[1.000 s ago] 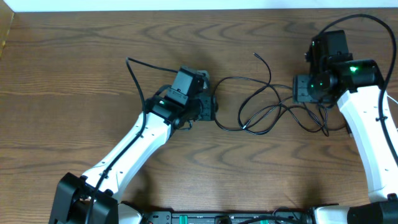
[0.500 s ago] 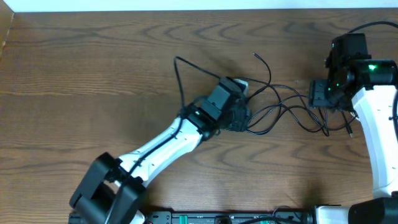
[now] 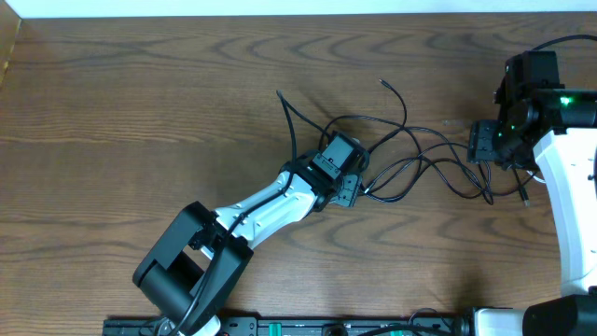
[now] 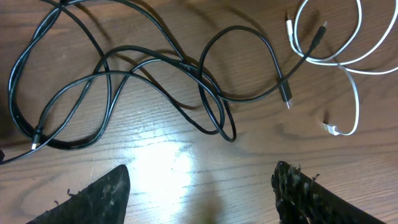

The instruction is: Untangle cables

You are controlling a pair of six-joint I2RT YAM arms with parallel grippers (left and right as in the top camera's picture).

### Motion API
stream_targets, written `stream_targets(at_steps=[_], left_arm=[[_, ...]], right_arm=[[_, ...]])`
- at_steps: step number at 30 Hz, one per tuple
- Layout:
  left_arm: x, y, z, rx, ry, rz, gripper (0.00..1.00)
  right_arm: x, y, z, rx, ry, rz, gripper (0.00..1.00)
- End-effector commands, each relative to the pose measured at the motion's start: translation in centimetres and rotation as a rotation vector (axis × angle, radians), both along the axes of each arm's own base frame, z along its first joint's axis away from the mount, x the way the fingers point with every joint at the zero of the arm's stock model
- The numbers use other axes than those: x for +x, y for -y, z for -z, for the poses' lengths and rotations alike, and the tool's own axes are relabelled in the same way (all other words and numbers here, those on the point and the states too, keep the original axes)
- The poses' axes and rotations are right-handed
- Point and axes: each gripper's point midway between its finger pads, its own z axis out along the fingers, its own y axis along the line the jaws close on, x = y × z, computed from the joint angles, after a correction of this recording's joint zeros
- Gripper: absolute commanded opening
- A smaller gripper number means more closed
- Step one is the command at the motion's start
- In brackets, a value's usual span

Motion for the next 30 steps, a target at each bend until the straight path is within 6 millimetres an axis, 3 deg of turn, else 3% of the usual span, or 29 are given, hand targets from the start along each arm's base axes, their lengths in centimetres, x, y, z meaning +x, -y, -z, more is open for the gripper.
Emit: stream_targets(at_steps=[1, 13, 19, 30], left_arm=[[1.0, -0.3, -0.3, 0.003, 0.039, -0.036, 0.66], [4.1, -3.9, -1.1, 0.174, 0.213, -0.165, 0.67], [5.4, -3.8, -1.5, 0.141, 0.251, -0.199, 0.68], [5.7, -3.7, 1.9, 0.169, 0.22, -0.196, 0.68]], right_arm=[[0.1, 0.0, -0.4, 0.01, 0.013, 0.018, 0.7], [0.0, -0.3, -0.3, 0.025, 0.008, 0.015, 0.7], [0.0, -0.6, -0.3, 0.043, 0.009, 0.011, 0.69], [0.0, -0.7, -0.3, 0.046, 0.006, 0.01, 0.69]])
